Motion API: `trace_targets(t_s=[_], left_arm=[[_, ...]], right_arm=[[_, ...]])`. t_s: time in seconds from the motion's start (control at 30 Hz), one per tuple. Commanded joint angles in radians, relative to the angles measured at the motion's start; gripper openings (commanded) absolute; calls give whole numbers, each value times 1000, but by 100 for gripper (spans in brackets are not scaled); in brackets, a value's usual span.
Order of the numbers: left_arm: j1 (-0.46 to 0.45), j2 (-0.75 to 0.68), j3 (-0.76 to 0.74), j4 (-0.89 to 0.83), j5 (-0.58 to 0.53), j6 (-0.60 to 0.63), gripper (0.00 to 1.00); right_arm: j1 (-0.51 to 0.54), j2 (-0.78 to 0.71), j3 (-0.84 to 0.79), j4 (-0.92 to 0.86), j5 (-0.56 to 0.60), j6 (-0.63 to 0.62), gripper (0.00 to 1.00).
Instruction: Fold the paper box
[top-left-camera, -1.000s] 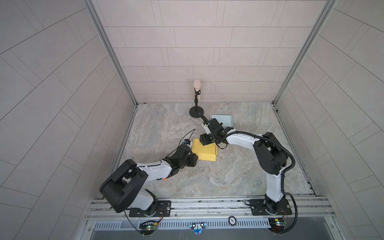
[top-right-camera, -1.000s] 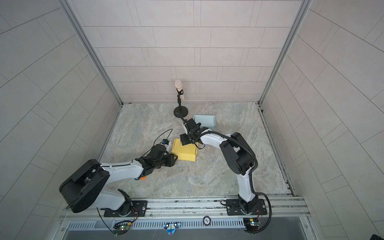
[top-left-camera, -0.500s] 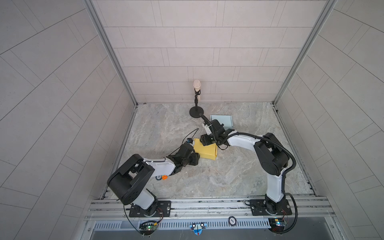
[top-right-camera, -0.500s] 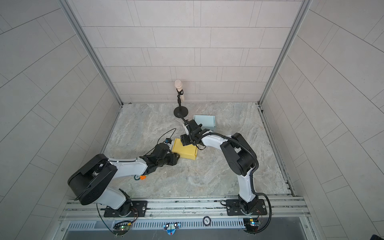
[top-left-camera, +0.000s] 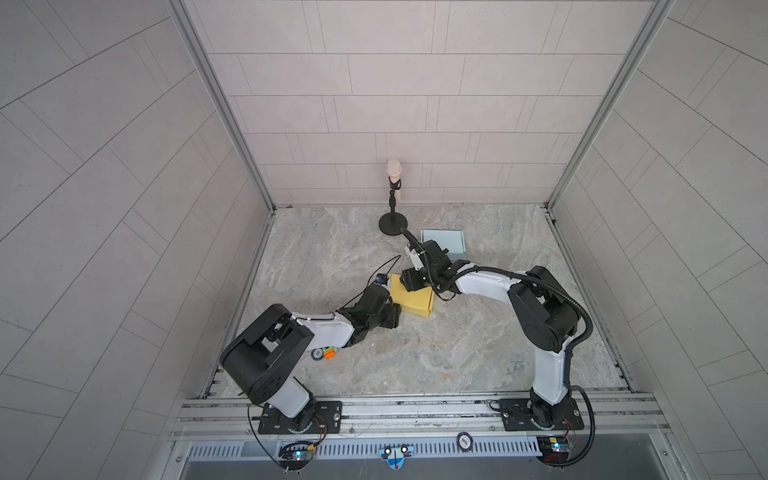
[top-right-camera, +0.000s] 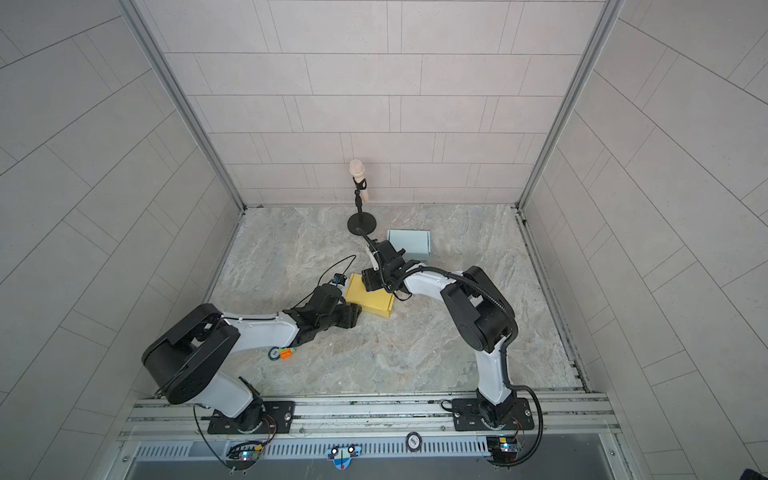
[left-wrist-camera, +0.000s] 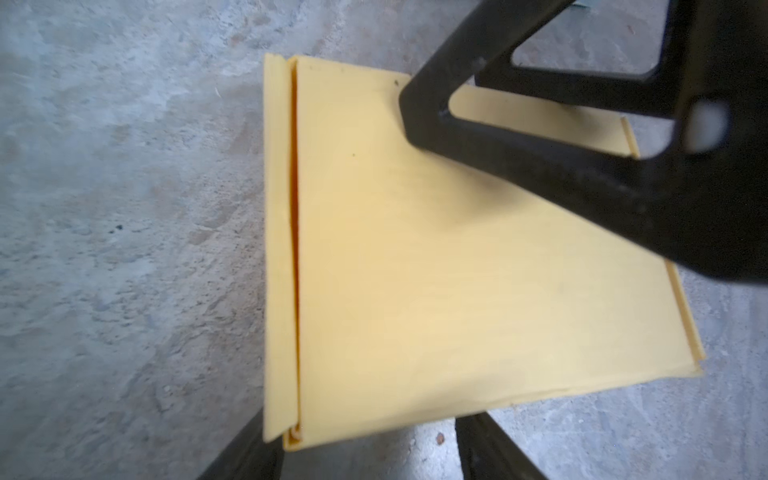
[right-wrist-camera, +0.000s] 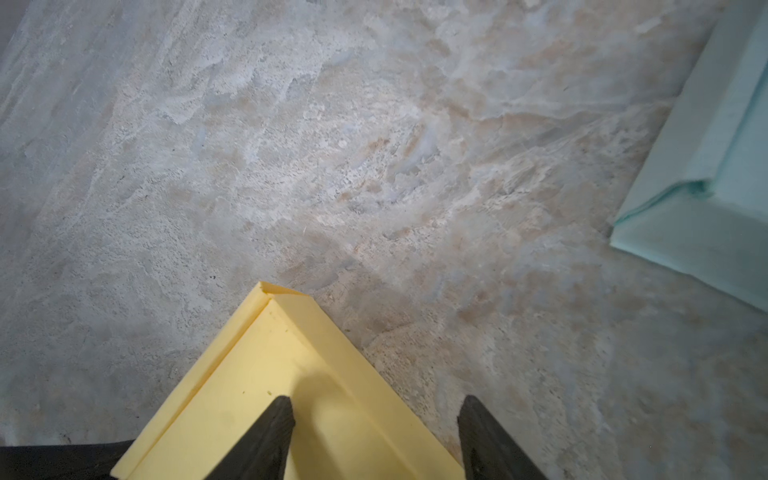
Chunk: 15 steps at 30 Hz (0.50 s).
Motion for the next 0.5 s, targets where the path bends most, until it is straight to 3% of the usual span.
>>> trace_targets(t_s=[0.0, 0.47], left_arm=[[10, 9, -30, 9, -30, -38, 69], [4, -235, -179, -79, 52, -62, 74]], right_arm=[[67, 19, -54, -200, -99, 23, 65], [34, -38, 0, -226, -46, 46, 65]])
